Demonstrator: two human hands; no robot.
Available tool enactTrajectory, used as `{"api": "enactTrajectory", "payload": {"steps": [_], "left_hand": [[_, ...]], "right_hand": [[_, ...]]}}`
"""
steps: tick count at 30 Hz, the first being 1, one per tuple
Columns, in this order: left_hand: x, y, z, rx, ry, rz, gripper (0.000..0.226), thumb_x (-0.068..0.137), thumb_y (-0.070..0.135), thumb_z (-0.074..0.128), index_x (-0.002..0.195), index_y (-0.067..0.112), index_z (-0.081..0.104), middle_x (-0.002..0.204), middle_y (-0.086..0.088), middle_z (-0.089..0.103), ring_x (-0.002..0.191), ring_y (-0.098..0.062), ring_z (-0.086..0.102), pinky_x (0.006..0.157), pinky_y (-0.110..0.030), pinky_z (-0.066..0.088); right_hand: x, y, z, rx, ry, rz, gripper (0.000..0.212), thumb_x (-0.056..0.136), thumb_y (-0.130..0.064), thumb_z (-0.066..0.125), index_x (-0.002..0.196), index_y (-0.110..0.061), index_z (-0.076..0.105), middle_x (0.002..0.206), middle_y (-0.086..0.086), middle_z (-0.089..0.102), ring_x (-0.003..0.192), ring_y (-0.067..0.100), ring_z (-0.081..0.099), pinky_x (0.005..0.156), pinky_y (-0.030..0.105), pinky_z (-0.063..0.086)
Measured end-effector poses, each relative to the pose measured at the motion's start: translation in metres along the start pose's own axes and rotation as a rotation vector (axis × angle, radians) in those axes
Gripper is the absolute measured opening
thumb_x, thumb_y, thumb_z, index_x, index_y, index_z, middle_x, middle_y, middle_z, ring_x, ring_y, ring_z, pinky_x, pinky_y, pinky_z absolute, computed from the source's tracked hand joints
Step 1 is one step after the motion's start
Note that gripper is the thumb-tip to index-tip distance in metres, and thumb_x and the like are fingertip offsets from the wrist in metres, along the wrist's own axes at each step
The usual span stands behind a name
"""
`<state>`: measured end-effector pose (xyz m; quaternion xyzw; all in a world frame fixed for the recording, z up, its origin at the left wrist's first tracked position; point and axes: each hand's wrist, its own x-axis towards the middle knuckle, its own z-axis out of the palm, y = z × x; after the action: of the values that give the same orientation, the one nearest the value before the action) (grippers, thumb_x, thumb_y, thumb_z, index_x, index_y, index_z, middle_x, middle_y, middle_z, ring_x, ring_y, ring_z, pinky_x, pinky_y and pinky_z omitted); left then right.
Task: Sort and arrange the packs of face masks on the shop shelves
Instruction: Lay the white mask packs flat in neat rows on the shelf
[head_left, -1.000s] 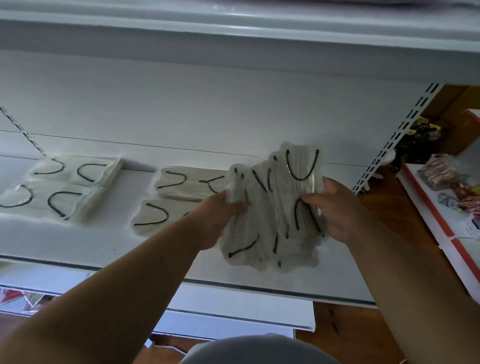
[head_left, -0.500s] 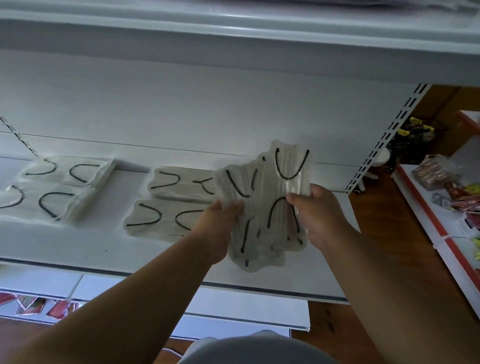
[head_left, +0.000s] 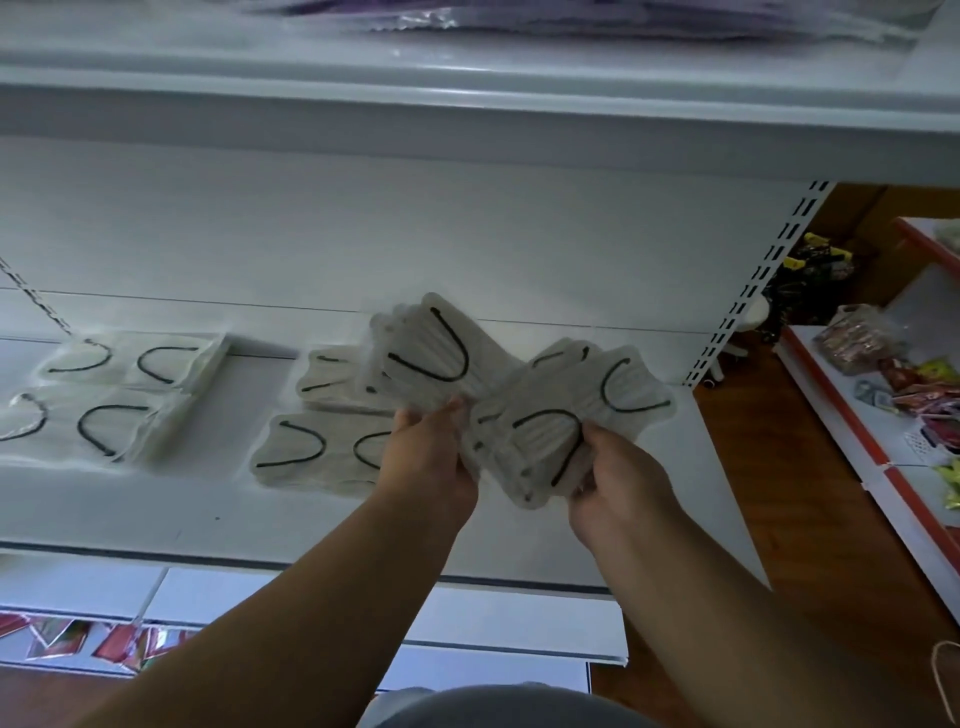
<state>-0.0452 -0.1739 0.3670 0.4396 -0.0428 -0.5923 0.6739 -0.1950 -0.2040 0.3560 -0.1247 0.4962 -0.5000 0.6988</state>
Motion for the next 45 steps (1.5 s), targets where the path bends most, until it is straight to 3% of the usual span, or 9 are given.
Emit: {"api": "enactTrajectory", "payload": {"steps": [2,7,12,15,19,27,35,39,45], "left_hand": [[0.001,0.001,-0.001,-0.053,-0.002,-0.006,0.032,0.095,0.000,0.059,0.127,0.008,0.058,0.109,-0.018,0.074,0.097,-0.035,0.074,0.090,-0.059,0.055],[-0.011,0.003,-0.001,-0.056,-0.046,-0.071,0.025,0.098,0.006,0.052,0.122,0.001,0.058,0.126,-0.025,0.062,0.110,-0.033,0.066,0.085,-0.047,0.059],[-0.025,0.007,-0.011,-0.035,-0.300,-0.119,0.033,0.098,0.012,0.048,0.125,0.000,0.063,0.118,-0.019,0.071,0.107,-0.030,0.071,0.089,-0.043,0.055],[-0.024,0.017,-0.034,-0.061,-0.371,-0.121,0.044,0.081,0.024,0.071,0.121,0.008,0.062,0.099,-0.013,0.074,0.083,-0.025,0.072,0.071,-0.041,0.058],[-0.016,0.049,-0.059,0.084,-0.547,-0.152,0.087,0.069,0.050,0.083,0.141,0.010,0.055,0.137,-0.019,0.060,0.121,-0.040,0.061,0.094,-0.057,0.051],[-0.017,0.044,-0.041,0.339,-0.280,-0.100,0.035,0.098,0.021,0.056,0.129,0.007,0.060,0.117,-0.017,0.072,0.104,-0.037,0.071,0.081,-0.050,0.060],[-0.026,0.000,-0.031,0.274,-0.318,-0.064,0.041,0.097,0.038,0.057,0.127,0.012,0.065,0.128,-0.018,0.067,0.121,-0.036,0.063,0.107,-0.058,0.043],[-0.023,0.000,-0.024,0.247,-0.227,-0.030,0.029,0.093,0.000,0.056,0.120,0.006,0.065,0.115,-0.018,0.073,0.105,-0.035,0.071,0.089,-0.049,0.057],[-0.019,0.006,-0.032,0.276,-0.209,-0.001,0.031,0.098,0.001,0.051,0.126,0.007,0.062,0.117,-0.015,0.073,0.106,-0.033,0.071,0.079,-0.044,0.061]], "right_hand": [[0.003,0.002,-0.002,-0.025,0.067,-0.003,0.019,0.098,-0.021,0.061,0.079,-0.020,0.058,0.071,-0.002,0.055,0.047,0.005,0.051,0.056,0.025,0.042],[-0.009,0.005,0.008,0.122,-0.056,0.082,0.021,0.094,-0.019,0.066,0.115,-0.015,0.067,0.112,0.009,0.071,0.106,0.028,0.066,0.095,0.048,0.052],[-0.006,-0.001,0.015,0.080,-0.111,-0.075,0.026,0.098,-0.020,0.059,0.123,-0.012,0.065,0.121,0.011,0.070,0.109,0.029,0.067,0.099,0.048,0.051],[-0.002,-0.016,0.011,0.029,-0.110,-0.178,0.015,0.099,-0.013,0.057,0.110,-0.013,0.068,0.111,0.007,0.073,0.100,0.021,0.069,0.090,0.040,0.054],[0.000,-0.028,0.008,-0.054,-0.153,-0.236,0.016,0.099,-0.009,0.055,0.107,-0.012,0.068,0.111,0.007,0.074,0.101,0.020,0.070,0.090,0.039,0.055],[0.006,-0.027,0.016,-0.076,-0.068,-0.151,0.011,0.098,-0.019,0.061,0.105,-0.015,0.069,0.106,0.006,0.074,0.098,0.022,0.070,0.090,0.044,0.055],[-0.005,0.006,0.021,-0.062,0.090,-0.045,0.012,0.091,-0.027,0.071,0.100,-0.020,0.067,0.104,0.000,0.071,0.092,0.014,0.064,0.083,0.031,0.051],[-0.004,0.013,0.018,-0.148,0.111,-0.033,0.011,0.089,-0.032,0.073,0.093,-0.024,0.067,0.101,-0.003,0.069,0.093,0.014,0.062,0.092,0.036,0.051],[0.006,-0.001,0.007,-0.276,0.148,-0.182,0.013,0.094,-0.019,0.066,0.081,-0.022,0.063,0.090,-0.004,0.065,0.086,0.014,0.061,0.081,0.031,0.047]]}}
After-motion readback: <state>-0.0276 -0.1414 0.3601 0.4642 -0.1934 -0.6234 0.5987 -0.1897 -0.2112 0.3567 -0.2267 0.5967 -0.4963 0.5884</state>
